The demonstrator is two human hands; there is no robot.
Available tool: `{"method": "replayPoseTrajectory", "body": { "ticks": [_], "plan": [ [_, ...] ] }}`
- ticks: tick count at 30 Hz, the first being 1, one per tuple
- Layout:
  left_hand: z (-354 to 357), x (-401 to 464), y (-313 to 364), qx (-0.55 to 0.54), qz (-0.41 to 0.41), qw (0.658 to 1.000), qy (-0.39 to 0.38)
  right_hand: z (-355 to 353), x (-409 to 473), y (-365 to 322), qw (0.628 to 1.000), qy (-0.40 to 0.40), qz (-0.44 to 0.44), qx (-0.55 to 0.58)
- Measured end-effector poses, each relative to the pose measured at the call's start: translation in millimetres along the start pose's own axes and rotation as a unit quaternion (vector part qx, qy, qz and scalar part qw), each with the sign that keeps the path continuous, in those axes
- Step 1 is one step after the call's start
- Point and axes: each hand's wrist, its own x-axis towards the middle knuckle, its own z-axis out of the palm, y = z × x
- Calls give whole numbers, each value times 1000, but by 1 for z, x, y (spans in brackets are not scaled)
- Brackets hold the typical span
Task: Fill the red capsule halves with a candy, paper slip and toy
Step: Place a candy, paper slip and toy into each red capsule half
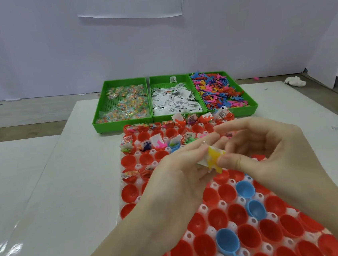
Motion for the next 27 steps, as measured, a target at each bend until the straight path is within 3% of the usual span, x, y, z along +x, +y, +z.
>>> {"method": "replayPoseTrajectory", "body": {
  "ticks": [4,10,14,17,23,25,27],
  "plan": [
    [-7,-2,-1,-6,-21,998,-55,-4,8,5,993,-53,-2,-103],
    [-6,11,-9,67,33,997,-10,-5,13,6,976,-37,-96,-194],
    [2,19,-4,157,110,981,29,-7,22,6,989,-23,-53,-140],
    [9,31,3,207,162,964,43,-7,27,5,1000,-1,26,10],
    [20,54,5,237,222,946,26,-8,32,24,971,28,100,217],
    [17,61,0,305,230,924,25,-12,33,36,964,36,130,231],
    [9,66,-4,365,214,905,38,-20,33,50,974,19,158,160]
  ]
}}
